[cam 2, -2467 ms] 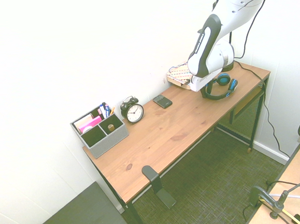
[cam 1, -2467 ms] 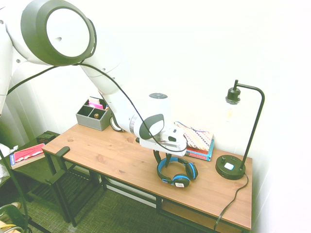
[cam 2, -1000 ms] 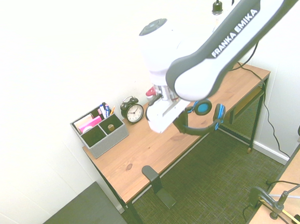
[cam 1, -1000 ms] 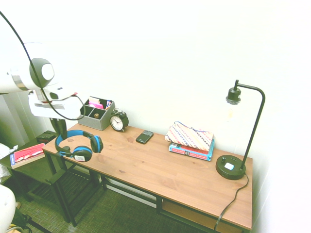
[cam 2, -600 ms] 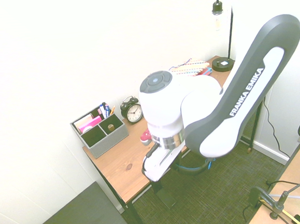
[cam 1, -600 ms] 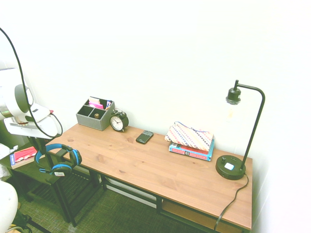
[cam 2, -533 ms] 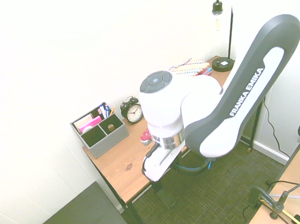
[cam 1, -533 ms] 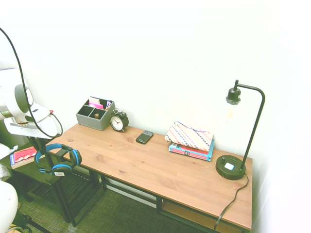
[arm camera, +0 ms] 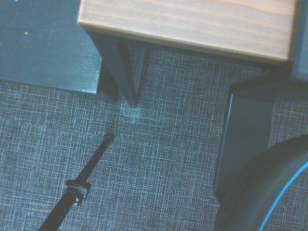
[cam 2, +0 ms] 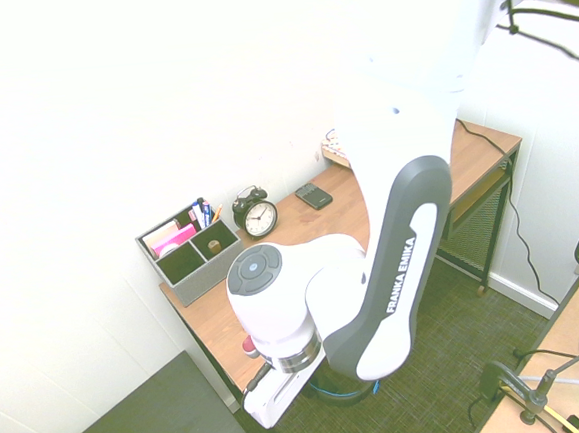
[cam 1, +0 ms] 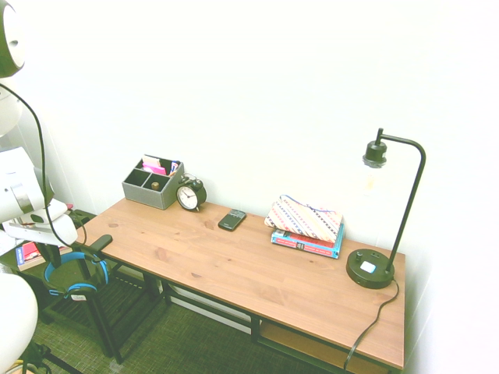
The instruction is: Hang the headphone
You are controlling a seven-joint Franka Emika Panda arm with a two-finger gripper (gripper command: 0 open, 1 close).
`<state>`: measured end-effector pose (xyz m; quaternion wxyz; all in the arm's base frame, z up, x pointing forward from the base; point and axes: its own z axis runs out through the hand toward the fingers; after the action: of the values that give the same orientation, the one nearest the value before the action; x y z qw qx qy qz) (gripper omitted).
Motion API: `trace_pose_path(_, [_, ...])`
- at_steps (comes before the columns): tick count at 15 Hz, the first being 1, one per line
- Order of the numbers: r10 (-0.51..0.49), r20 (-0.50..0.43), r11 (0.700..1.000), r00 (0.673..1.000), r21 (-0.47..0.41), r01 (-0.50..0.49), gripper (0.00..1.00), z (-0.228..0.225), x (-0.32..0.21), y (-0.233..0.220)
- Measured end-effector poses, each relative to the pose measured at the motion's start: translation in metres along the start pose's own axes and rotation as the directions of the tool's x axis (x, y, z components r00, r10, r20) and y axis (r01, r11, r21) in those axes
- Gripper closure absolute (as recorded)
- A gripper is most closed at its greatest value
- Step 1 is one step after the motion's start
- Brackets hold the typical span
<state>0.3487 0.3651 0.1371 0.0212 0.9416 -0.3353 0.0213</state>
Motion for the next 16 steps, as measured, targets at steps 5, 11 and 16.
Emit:
trace_pose_path(5, [0.046,0.010,0.998,0.999,-0.032,-0.046,1.00,0.045,-0.010,-0.009])
trace_pose_path(11, [0.065,0.006,0.996,0.998,-0.058,-0.064,0.00,0.071,-0.012,-0.004])
trace_pose_path(16, [0.060,0.009,0.996,0.998,-0.065,-0.059,0.00,0.079,-0.003,0.000])
